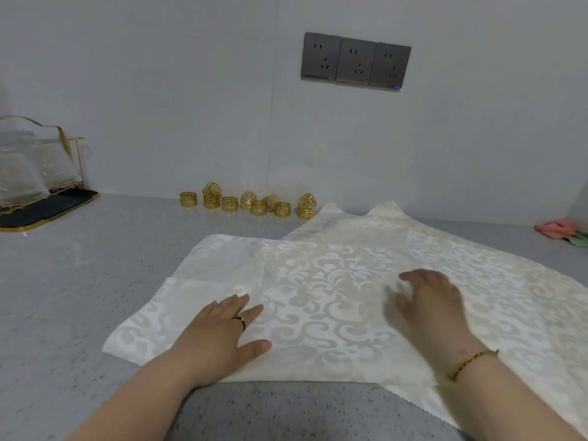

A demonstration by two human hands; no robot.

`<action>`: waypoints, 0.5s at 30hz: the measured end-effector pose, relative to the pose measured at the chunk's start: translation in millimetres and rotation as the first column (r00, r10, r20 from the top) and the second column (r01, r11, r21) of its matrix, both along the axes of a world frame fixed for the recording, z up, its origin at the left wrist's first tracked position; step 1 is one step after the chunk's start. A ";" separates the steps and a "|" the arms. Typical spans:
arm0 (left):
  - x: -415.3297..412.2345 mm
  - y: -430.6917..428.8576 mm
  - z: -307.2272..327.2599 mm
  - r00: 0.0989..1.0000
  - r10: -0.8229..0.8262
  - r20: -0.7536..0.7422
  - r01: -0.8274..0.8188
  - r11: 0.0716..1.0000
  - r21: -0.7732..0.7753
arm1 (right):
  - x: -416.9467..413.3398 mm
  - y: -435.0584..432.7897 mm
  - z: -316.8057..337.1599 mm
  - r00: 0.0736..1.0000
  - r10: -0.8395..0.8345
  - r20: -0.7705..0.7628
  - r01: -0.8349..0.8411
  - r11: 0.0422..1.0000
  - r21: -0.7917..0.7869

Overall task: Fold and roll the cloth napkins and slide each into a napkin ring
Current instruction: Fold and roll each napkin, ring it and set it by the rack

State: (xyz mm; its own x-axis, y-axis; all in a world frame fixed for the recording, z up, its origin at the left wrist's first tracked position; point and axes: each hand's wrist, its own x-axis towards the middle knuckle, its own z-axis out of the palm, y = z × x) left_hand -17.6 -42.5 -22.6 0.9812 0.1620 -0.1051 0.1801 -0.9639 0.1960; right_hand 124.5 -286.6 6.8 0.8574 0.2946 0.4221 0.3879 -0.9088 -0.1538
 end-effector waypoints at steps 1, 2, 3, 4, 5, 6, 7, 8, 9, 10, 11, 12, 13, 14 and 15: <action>-0.3 -0.2 0.5 1.000 0.002 -0.003 -0.002 1.000 0.001 | -13.9 13.2 -2.3 0.988 0.136 0.074 -0.138 0.990 0.021; -0.5 -0.7 0.7 1.000 0.007 -0.004 -0.007 1.000 0.001 | -29.0 26.2 -3.4 0.963 0.264 0.053 -0.263 0.965 -0.024; -0.9 -0.9 0.9 1.000 0.014 -0.002 -0.014 1.000 0.001 | -43.8 38.6 -5.8 0.930 0.363 -0.054 -0.367 0.926 -0.088; -1.2 -1.4 1.3 1.000 0.022 0.002 -0.022 1.000 0.002 | -56.6 48.0 -10.2 0.888 0.419 -0.192 -0.446 0.886 -0.127; -1.8 -2.3 2.0 1.000 0.030 0.003 -0.030 1.000 0.007 | -66.2 54.4 -14.1 0.845 0.435 -0.312 -0.498 0.852 -0.160; -2.9 -2.1 1.4 0.999 0.043 -0.006 -0.043 0.999 0.017 | -73.8 58.2 -16.7 0.815 0.430 -0.388 -0.519 0.840 -0.159; -3.7 -2.3 1.3 0.998 0.061 -0.016 -0.060 0.998 0.025 | -76.9 58.4 -19.4 0.796 0.423 -0.433 -0.524 0.840 -0.141; -4.8 -1.1 1.5 0.996 0.087 -0.032 -0.086 0.996 0.028 | -75.4 56.0 -23.4 0.781 0.413 -0.468 -0.523 0.842 -0.130; -6.3 1.2 1.7 0.991 0.121 -0.051 -0.120 0.993 0.021 | -71.5 51.2 -26.0 0.774 0.406 -0.485 -0.523 0.842 -0.130; -8.4 4.8 2.3 0.985 0.162 -0.064 -0.162 0.987 0.008 | -66.3 44.8 -26.7 0.777 0.392 -0.492 -0.517 0.844 -0.143; -11.5 9.7 3.1 0.976 0.207 -0.075 -0.206 0.978 0.014 | -59.0 37.1 -28.3 0.784 0.366 -0.501 -0.502 0.849 -0.165; -14.9 15.0 4.3 0.964 0.254 -0.083 -0.252 0.967 0.033 | -53.0 28.7 -27.2 0.796 0.329 -0.508 -0.477 0.858 -0.190; -18.2 21.0 4.9 0.952 0.294 -0.084 -0.290 0.956 0.053 | -45.4 19.0 -26.7 0.814 0.280 -0.509 -0.435 0.875 -0.214; -22.0 27.0 5.4 0.942 0.326 -0.084 -0.321 0.945 0.071 | -39.1 9.3 -24.1 0.833 0.229 -0.504 -0.385 0.893 -0.231; -25.5 32.3 5.3 0.931 0.354 -0.089 -0.347 0.934 0.089 | -32.0 -0.5 -22.3 0.848 0.176 -0.499 -0.331 0.913 -0.240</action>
